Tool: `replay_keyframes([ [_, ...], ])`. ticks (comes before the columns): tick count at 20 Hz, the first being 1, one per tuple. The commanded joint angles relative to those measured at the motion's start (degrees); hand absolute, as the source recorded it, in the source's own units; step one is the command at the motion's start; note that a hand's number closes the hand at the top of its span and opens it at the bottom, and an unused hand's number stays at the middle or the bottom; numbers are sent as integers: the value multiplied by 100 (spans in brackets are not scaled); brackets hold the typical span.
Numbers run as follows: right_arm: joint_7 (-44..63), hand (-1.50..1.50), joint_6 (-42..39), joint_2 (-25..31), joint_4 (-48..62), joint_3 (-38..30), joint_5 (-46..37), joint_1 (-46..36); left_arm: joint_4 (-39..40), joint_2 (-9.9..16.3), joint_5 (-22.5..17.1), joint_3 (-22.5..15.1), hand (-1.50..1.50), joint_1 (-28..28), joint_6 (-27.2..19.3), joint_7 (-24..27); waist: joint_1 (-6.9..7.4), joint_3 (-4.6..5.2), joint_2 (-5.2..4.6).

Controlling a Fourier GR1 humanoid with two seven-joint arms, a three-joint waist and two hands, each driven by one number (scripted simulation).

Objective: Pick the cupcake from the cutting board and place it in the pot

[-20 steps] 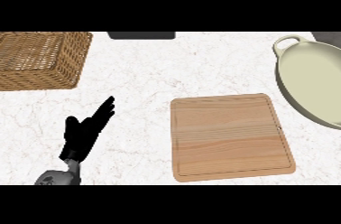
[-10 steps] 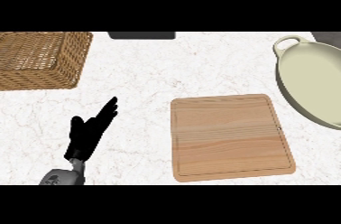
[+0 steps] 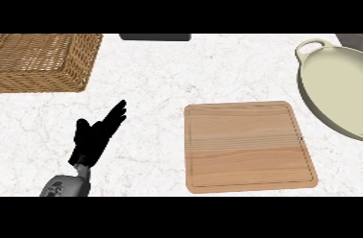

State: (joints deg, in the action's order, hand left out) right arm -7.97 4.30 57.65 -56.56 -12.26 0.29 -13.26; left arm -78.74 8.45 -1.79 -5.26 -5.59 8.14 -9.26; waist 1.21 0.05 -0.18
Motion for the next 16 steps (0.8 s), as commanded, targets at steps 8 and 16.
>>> replay_keyframes([
  [8,729,150,167,-312,1330,1492,-2014,-1718,-64,15,52,-13,0,57,136,120,143,-9,-44],
  [16,1897,150,-301,-1101,2457,2451,-3205,-2711,254,-267,232,-196,0,-126,24,279,194,-7,-79],
])
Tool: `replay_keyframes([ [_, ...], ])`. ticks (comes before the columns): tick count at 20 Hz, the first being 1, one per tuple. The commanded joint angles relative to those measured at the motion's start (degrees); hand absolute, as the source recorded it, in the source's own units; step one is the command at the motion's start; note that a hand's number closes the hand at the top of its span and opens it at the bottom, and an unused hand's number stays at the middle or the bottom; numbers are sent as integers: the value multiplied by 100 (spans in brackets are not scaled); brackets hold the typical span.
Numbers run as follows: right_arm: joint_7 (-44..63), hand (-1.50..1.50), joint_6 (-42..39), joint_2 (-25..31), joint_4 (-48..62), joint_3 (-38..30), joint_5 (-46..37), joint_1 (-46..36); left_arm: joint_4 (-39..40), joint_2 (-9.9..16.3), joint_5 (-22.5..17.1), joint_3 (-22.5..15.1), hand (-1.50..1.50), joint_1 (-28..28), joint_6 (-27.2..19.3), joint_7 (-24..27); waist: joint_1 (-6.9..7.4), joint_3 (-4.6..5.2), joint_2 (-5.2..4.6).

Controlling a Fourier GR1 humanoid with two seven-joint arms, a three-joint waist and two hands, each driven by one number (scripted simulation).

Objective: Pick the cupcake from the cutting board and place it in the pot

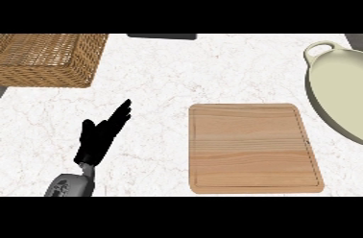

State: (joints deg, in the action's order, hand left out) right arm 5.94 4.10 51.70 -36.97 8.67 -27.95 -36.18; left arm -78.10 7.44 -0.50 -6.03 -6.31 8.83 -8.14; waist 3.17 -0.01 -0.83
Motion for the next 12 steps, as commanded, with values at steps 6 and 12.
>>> replay_keyframes([
  [6,1146,-150,-1719,-622,1703,271,-308,-1153,-2,-48,-31,37,0,-53,-6,-105,62,-10,-29],
  [12,335,-150,-460,-1184,1776,-525,228,-1467,-72,101,-129,166,0,-49,136,-110,-39,-25,-9],
])
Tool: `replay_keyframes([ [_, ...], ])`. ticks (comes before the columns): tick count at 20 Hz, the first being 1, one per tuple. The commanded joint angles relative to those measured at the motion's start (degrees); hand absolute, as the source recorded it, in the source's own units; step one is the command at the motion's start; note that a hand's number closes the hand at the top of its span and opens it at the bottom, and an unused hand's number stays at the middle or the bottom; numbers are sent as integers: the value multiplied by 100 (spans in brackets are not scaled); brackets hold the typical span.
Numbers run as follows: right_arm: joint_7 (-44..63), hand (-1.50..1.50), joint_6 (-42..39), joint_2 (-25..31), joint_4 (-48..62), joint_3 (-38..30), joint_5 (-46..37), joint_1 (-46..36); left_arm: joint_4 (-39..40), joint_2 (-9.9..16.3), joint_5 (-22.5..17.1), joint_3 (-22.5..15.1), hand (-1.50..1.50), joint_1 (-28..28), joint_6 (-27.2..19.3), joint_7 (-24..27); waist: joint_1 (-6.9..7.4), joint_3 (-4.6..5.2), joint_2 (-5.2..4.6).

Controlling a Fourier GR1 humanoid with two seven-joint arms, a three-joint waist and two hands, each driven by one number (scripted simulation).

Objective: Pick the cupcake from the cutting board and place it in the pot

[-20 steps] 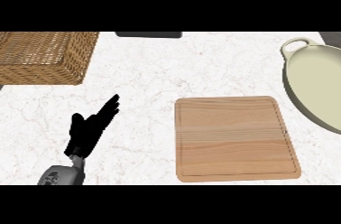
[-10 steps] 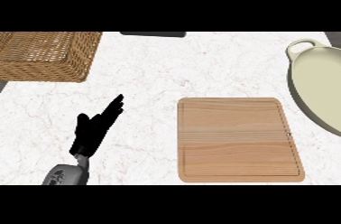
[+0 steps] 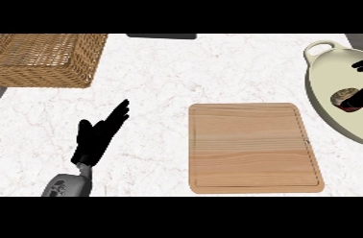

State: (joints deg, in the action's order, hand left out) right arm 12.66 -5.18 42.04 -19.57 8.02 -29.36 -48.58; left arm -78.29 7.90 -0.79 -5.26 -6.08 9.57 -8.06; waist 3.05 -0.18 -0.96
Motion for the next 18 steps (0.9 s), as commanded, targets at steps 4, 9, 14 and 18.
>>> replay_keyframes([
  [4,-1119,-150,1419,-296,-231,-1305,1104,-189,84,-50,-39,57,0,-4,-28,8,-144,-17,5],
  [9,-1460,-150,2119,-98,-267,-2350,1947,-221,-77,181,-178,190,0,168,169,-36,-192,-4,53],
  [14,-1863,-150,2378,495,-114,-3022,2378,-220,21,-86,53,122,0,36,-224,-52,-199,2,35],
  [18,-2557,-150,2187,756,-4,-3564,2841,216,-289,57,-18,120,0,286,-44,-87,-191,1,55],
])
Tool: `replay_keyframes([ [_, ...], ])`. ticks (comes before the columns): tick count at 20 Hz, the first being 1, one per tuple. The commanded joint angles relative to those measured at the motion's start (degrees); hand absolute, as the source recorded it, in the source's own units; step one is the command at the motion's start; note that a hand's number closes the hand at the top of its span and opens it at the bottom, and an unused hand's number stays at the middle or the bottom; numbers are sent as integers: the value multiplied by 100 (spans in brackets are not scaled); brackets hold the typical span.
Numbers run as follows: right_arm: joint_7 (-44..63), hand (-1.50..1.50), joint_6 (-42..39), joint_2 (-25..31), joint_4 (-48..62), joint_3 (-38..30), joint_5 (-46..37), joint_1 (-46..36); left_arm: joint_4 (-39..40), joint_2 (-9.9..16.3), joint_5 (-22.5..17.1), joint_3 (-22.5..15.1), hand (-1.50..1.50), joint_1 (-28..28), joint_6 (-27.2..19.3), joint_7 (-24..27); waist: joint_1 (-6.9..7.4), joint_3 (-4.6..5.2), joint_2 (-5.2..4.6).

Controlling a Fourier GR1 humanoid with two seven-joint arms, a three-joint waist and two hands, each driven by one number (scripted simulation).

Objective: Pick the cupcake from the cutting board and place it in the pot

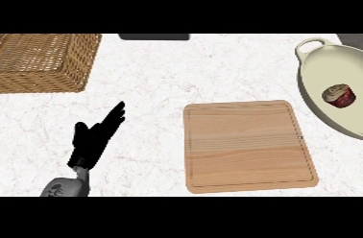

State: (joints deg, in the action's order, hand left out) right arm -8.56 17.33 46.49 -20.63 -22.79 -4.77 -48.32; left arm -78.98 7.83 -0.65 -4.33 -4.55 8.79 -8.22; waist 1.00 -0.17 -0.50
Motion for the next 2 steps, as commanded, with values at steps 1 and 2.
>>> replay_keyframes([
  [1,-617,-150,-337,431,191,-564,461,287,47,38,-31,59,0,-236,68,-119,-20,1,-5],
  [2,-708,-150,-376,480,146,-644,542,362,-100,-149,50,-54,0,-116,-127,-224,-28,3,12],
])
